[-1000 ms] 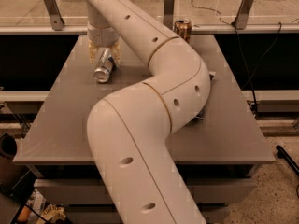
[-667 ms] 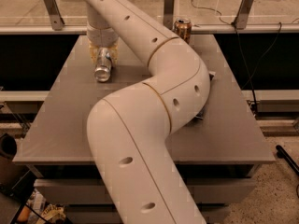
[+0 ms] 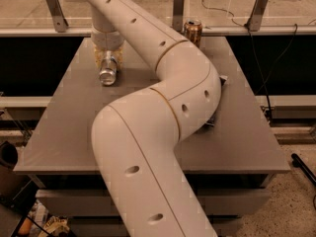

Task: Place redbull can upright

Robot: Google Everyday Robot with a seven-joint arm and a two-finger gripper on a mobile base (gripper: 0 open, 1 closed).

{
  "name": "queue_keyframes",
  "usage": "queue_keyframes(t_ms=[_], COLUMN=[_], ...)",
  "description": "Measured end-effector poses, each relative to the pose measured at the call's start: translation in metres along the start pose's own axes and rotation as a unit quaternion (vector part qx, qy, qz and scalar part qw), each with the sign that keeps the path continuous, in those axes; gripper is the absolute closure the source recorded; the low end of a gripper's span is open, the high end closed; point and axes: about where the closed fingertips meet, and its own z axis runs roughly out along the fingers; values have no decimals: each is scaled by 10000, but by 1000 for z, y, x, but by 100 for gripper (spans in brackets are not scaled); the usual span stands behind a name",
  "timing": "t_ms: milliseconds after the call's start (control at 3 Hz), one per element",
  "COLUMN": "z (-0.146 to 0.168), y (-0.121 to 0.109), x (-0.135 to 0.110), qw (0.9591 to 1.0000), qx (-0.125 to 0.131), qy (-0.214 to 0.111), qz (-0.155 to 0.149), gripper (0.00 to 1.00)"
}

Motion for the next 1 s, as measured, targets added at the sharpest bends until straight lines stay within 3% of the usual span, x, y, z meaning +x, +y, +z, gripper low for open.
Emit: queue_keyframes(t_ms=[333,1000], z=[-1,-19], y=[0,-14], x=[0,-1], qw=[10000,9994], qx=[0,76], qy=[0,-301], qz=[0,137], gripper=[100,100])
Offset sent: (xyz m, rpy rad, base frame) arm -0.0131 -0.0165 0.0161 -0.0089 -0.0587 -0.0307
